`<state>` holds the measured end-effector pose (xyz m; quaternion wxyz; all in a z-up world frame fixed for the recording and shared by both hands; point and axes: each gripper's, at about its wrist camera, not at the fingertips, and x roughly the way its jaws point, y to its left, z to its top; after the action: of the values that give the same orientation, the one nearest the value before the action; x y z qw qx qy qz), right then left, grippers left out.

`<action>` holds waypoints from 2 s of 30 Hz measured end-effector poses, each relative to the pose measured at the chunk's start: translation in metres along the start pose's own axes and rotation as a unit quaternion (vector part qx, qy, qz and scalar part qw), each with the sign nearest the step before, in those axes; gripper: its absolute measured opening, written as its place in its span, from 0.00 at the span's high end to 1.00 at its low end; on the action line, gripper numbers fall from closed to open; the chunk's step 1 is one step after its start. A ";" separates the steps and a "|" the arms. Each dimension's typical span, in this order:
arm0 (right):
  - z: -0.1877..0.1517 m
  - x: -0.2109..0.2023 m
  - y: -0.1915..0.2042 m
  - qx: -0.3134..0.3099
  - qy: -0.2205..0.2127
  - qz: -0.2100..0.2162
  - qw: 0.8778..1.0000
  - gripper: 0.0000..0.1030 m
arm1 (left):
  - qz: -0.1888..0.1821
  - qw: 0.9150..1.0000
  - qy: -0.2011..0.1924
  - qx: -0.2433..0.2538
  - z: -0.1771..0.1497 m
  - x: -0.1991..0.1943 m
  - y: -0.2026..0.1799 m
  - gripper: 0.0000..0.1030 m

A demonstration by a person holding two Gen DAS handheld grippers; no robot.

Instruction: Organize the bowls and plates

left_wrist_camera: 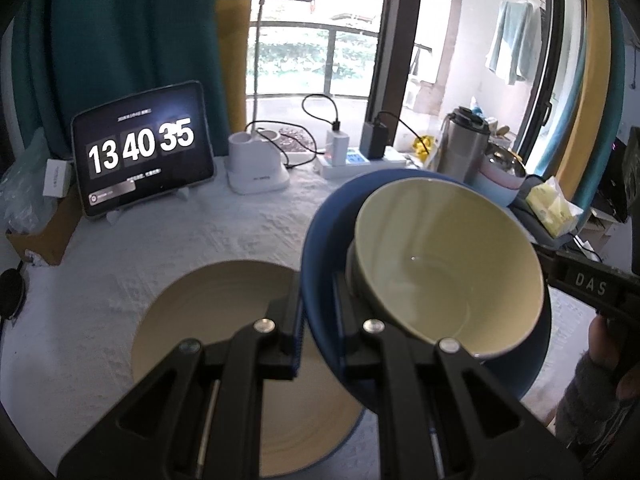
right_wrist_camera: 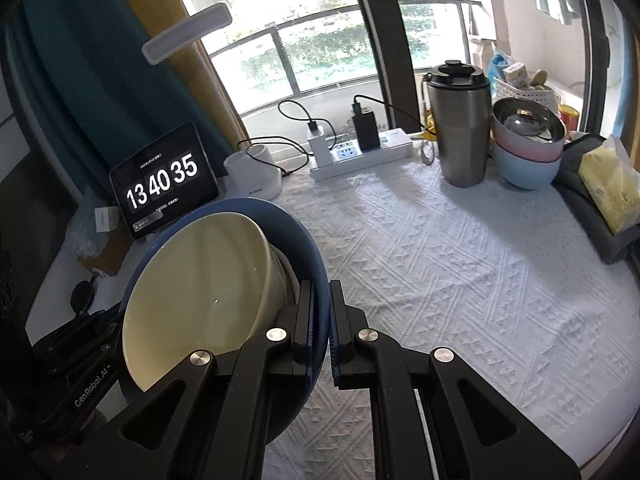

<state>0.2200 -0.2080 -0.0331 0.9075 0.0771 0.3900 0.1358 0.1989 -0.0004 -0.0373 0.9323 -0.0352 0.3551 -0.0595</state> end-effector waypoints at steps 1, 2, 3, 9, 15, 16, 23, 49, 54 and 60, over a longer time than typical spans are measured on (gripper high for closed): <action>0.000 0.001 0.002 -0.002 0.001 0.001 1.000 0.91 | 0.001 1.000 0.000 -0.001 0.000 0.000 0.002 0.89; 0.000 0.003 0.005 -0.003 0.002 0.002 1.000 0.91 | 0.002 1.000 0.000 -0.003 -0.001 0.000 0.005 0.89; 0.000 0.004 0.007 -0.005 0.003 0.002 1.000 0.91 | 0.003 1.000 0.000 -0.005 -0.001 -0.001 0.008 0.89; 0.001 0.014 0.025 -0.016 0.009 0.008 1.000 0.91 | 0.010 1.000 0.000 -0.018 -0.004 -0.002 0.027 0.89; 0.000 0.025 0.043 -0.025 0.018 0.014 0.999 0.91 | 0.018 0.999 0.002 -0.030 -0.009 -0.004 0.047 0.89; -0.001 0.027 0.046 -0.027 0.019 0.015 0.999 0.91 | 0.019 0.999 0.003 -0.033 -0.010 -0.004 0.051 0.90; -0.003 0.041 0.068 -0.037 0.031 0.022 0.999 0.91 | 0.028 0.998 0.006 -0.048 -0.016 -0.006 0.074 0.90; -0.017 0.080 0.110 -0.052 0.072 0.032 0.996 0.90 | 0.044 0.996 0.015 -0.074 -0.033 0.000 0.120 0.90; -0.018 0.081 0.108 -0.049 0.071 0.031 0.996 0.90 | 0.050 0.996 0.015 -0.067 -0.032 0.001 0.118 0.89; -0.018 0.081 0.108 -0.048 0.071 0.033 0.996 0.90 | 0.063 0.997 0.011 -0.053 -0.033 0.000 0.115 0.85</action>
<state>0.2401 -0.0801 -0.0745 0.8753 0.0367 0.4437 0.1889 0.1869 0.1130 -0.0749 0.9270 -0.0612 0.3697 0.0180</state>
